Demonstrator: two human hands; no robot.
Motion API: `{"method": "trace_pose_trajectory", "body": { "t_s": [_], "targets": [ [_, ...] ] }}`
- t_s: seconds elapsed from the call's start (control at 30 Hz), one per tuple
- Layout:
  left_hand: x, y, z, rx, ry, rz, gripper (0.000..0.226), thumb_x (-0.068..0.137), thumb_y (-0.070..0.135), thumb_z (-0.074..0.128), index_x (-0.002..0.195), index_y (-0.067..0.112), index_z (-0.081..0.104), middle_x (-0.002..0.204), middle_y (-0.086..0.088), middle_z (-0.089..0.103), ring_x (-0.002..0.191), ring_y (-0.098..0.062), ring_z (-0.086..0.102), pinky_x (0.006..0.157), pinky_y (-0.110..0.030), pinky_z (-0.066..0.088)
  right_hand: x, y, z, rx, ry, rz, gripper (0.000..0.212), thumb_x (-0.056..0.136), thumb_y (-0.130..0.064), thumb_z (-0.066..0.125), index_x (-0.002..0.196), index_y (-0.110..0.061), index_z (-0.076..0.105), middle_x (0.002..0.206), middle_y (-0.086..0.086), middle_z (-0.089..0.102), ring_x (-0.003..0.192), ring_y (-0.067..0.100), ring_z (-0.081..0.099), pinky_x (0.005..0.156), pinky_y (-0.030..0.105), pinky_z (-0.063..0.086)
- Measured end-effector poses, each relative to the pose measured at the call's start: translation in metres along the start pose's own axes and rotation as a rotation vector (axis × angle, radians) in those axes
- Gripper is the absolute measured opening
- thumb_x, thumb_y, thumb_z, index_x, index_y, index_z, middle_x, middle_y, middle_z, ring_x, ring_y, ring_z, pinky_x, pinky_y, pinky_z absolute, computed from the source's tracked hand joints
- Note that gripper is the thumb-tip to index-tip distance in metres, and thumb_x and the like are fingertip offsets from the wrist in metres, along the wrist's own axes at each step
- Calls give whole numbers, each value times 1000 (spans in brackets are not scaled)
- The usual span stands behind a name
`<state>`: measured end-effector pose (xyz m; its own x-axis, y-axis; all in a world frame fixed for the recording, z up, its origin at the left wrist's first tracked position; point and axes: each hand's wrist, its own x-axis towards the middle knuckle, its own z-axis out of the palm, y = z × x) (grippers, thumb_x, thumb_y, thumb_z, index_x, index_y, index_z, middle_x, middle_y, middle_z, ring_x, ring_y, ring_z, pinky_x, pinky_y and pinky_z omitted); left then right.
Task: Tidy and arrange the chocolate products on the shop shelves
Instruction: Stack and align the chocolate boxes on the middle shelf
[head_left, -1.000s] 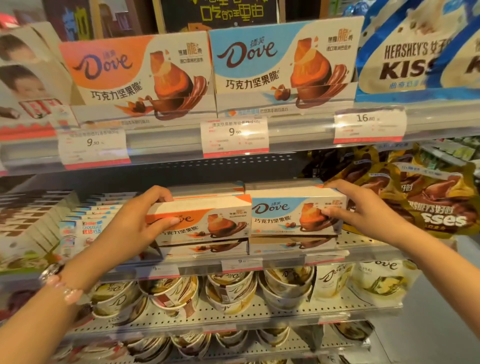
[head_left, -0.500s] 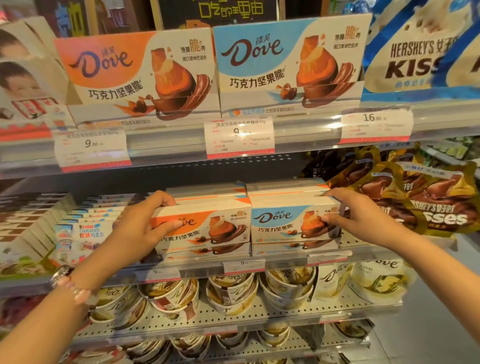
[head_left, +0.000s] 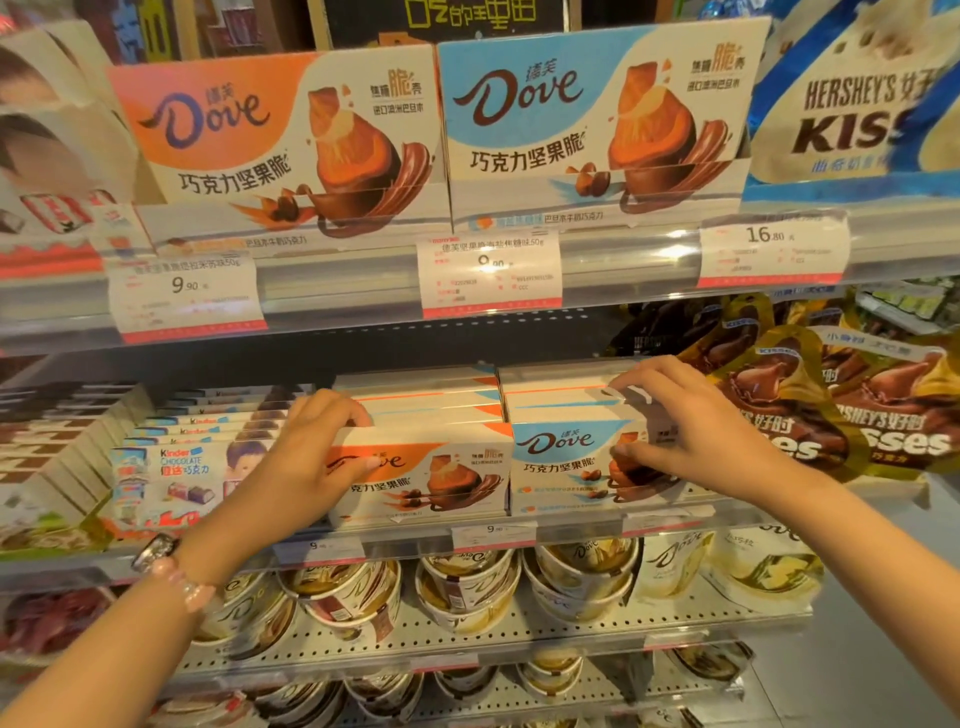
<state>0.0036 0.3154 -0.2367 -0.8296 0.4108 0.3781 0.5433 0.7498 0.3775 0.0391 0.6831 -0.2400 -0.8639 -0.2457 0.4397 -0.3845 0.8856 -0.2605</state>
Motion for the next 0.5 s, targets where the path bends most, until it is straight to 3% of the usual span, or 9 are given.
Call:
{"method": "trace_pose_trajectory", "body": {
  "t_s": [0.13, 0.3, 0.43, 0.5],
  "targets": [
    [-2, -1, 6, 132, 18, -2, 36, 77, 14, 73, 105, 17, 50, 121, -2, 47, 117, -19, 36, 98, -32, 27, 7, -9, 5, 64, -20, -64, 46, 78, -26, 74, 121, -16, 61, 120, 2, 53, 114, 19, 49, 95, 36, 45],
    [7, 12, 13, 180, -48, 30, 61, 76, 24, 73, 129, 23, 44, 134, 4, 45, 124, -16, 39, 108, -39, 32, 14, -12, 12, 7, -11, -98, 36, 79, -20, 72, 115, -16, 66, 112, 1, 61, 107, 20, 54, 91, 40, 46],
    [19, 26, 26, 188, -62, 120, 57, 82, 49, 60, 132, 25, 46, 135, 8, 45, 123, -12, 38, 106, -32, 30, 30, -26, 14, 29, -64, -104, 38, 81, -31, 68, 117, -18, 61, 111, 0, 59, 104, 16, 54, 88, 37, 47],
    [17, 30, 34, 194, -37, 105, 54, 83, 49, 59, 130, 25, 50, 130, 8, 48, 119, -11, 40, 102, -28, 31, 46, -41, 19, 127, -80, -135, 33, 86, -30, 63, 117, -18, 60, 110, 0, 58, 102, 15, 55, 88, 35, 47]
  ]
}}
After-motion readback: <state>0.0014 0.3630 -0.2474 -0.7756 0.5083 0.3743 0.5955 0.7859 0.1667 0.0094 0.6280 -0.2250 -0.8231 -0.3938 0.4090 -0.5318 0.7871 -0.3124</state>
